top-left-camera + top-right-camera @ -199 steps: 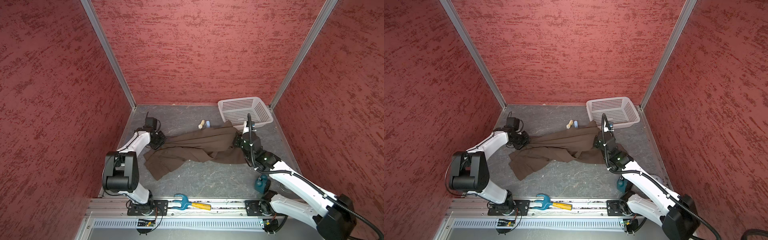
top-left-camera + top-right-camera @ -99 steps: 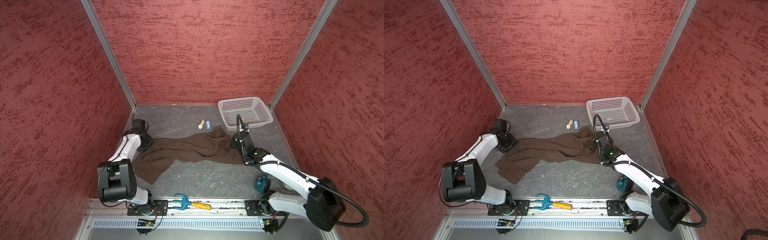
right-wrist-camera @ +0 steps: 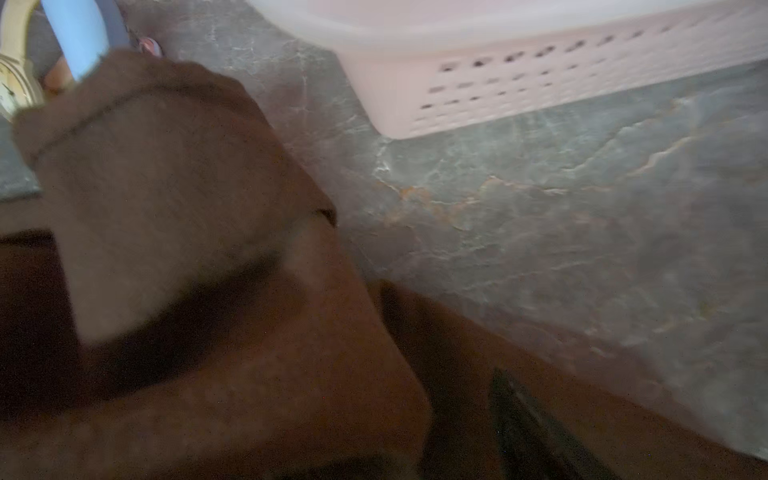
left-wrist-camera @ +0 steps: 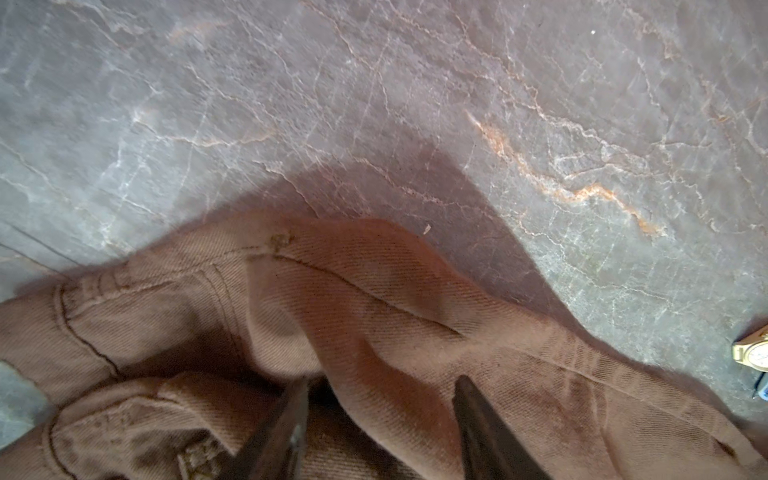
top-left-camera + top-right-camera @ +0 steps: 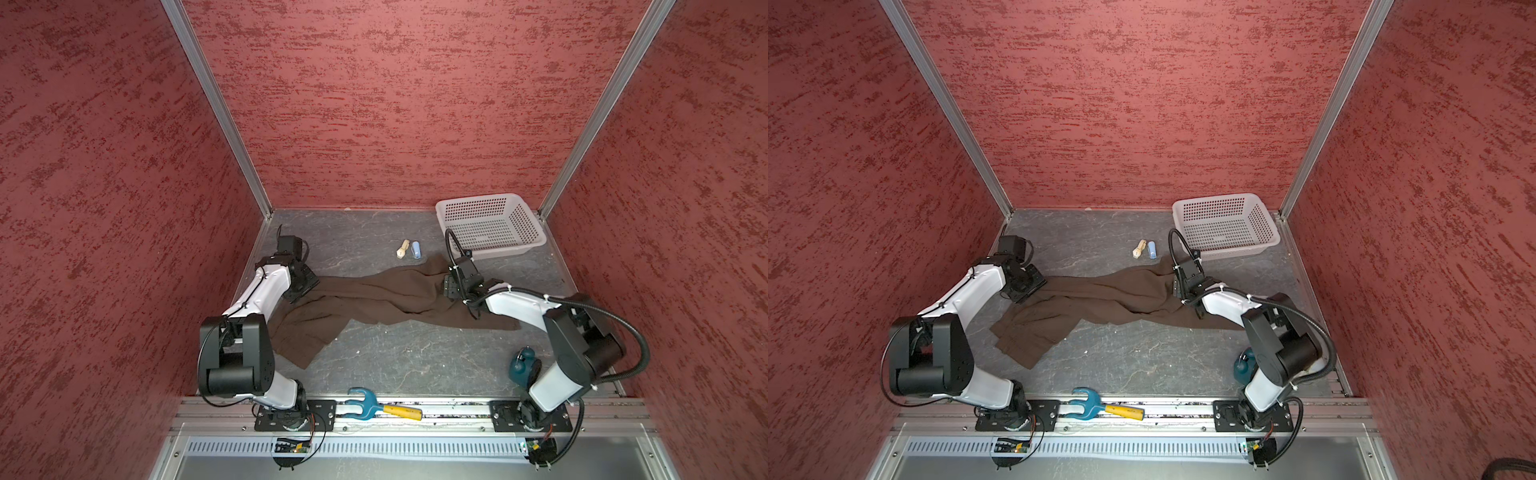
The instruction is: Fold and stack the trousers
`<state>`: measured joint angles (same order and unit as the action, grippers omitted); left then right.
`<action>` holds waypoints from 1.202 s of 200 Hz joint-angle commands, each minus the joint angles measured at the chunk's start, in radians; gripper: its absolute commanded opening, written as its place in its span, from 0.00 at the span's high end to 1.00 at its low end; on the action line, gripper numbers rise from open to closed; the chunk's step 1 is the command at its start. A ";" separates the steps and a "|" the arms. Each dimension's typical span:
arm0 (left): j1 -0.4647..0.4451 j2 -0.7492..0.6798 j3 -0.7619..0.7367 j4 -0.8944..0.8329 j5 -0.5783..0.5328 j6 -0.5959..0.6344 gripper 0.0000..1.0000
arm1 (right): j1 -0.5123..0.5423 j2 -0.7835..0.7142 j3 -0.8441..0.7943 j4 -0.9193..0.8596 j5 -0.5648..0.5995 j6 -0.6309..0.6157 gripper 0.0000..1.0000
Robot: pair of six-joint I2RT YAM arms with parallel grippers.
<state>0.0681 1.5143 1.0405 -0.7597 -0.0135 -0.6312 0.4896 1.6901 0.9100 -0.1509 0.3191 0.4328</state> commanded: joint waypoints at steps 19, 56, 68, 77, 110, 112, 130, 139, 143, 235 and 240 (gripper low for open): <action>0.019 0.046 -0.040 0.043 0.027 0.008 0.63 | -0.024 0.072 0.073 0.085 -0.123 -0.005 1.00; 0.065 0.082 -0.059 0.071 0.055 0.008 1.00 | -0.025 -0.156 0.037 0.042 0.105 -0.108 1.00; 0.074 0.094 -0.054 0.071 0.062 0.010 1.00 | -0.025 -0.277 0.056 -0.009 0.213 -0.166 1.00; 0.075 0.096 -0.053 0.078 0.060 0.014 1.00 | -0.025 -0.366 0.064 -0.026 0.307 -0.218 1.00; 0.080 0.105 -0.047 0.091 0.063 0.005 1.00 | -0.025 -0.631 0.055 0.063 0.555 -0.381 1.00; 0.080 0.104 -0.047 0.091 0.065 0.005 1.00 | -0.025 -0.642 0.054 0.067 0.556 -0.387 1.00; 0.080 0.102 -0.038 0.104 0.067 0.005 1.00 | -0.025 -0.680 0.020 0.131 0.551 -0.434 1.00; 0.080 0.112 -0.019 0.094 0.066 0.008 1.00 | -0.025 -0.661 0.002 0.128 0.543 -0.427 0.97; 0.081 0.116 -0.006 0.085 0.066 0.009 1.00 | -0.025 -0.645 0.000 0.109 0.531 -0.412 0.95; 0.148 0.015 0.096 -0.041 0.020 0.073 0.52 | -0.029 -0.286 0.009 -0.135 0.110 -0.176 0.20; 0.147 0.003 0.089 -0.037 0.025 0.073 0.47 | -0.027 -0.285 0.013 -0.133 0.093 -0.187 0.20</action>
<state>0.2028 1.5875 1.1191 -0.7612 0.0441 -0.5816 0.4683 1.4113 0.8925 -0.2764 0.5098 0.2317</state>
